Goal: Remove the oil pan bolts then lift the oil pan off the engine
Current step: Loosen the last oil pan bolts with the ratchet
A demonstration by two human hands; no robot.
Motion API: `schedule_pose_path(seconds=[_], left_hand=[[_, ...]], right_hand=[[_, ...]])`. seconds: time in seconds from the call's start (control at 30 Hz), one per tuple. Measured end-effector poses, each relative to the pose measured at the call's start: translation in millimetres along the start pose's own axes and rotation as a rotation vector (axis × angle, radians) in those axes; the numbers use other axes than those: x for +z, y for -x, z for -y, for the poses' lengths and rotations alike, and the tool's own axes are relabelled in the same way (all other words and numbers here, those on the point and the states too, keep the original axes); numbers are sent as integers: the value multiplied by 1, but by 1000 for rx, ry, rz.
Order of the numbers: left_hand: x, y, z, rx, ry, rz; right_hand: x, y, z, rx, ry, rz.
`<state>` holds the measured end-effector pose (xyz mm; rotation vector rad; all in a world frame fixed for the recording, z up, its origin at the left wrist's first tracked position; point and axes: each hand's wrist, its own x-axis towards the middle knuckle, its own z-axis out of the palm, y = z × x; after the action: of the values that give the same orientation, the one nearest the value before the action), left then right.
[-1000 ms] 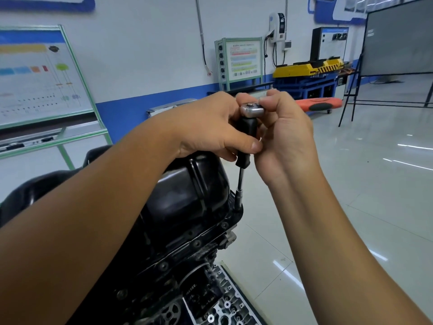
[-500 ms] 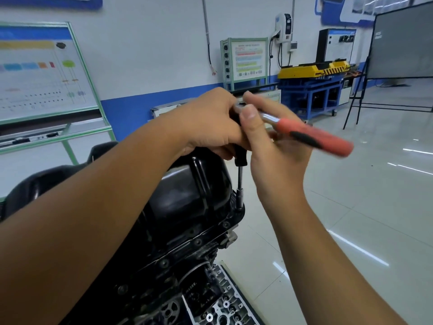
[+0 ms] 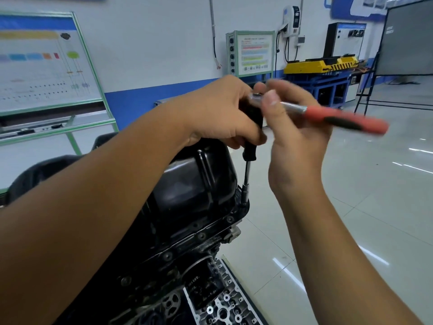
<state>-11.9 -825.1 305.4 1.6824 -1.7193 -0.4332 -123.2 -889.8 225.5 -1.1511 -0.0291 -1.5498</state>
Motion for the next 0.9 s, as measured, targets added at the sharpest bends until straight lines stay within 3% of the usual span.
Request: schedule_pose_path(seconds=[0.1, 0.17, 0.23, 0.33, 0.4, 0.53, 0.6, 0.67, 0.8, 0.83, 0.9], left_hand=[[6, 1, 0, -1, 120, 26], [5, 3, 0, -13, 136, 52], [0, 4, 0, -19, 79, 50], [-1, 2, 0, -36, -22, -44], [2, 0, -1, -49, -21, -98], [1, 4, -1, -66, 144, -65], [-3, 5, -1, -85, 162, -35], [-4, 5, -1, -90, 119, -34], [-1, 0, 0, -81, 30, -136], [1, 0, 0, -77, 33, -149], [2, 0, 0, -57, 80, -125]], right_hand=[[8, -4, 5, 350, -429, -43], [7, -7, 6, 435, -456, -48], [8, -7, 6, 382, -401, -51], [9, 0, 4, 99, -44, -76], [11, 3, -2, 11, 65, -91], [19, -6, 0, 320, -405, -97], [16, -13, 1, 447, -434, -40], [14, -11, 2, 402, -364, -4], [10, 0, 0, 20, 1, -36], [11, 0, -1, 15, -10, -40], [14, -5, -1, 209, -219, -76]])
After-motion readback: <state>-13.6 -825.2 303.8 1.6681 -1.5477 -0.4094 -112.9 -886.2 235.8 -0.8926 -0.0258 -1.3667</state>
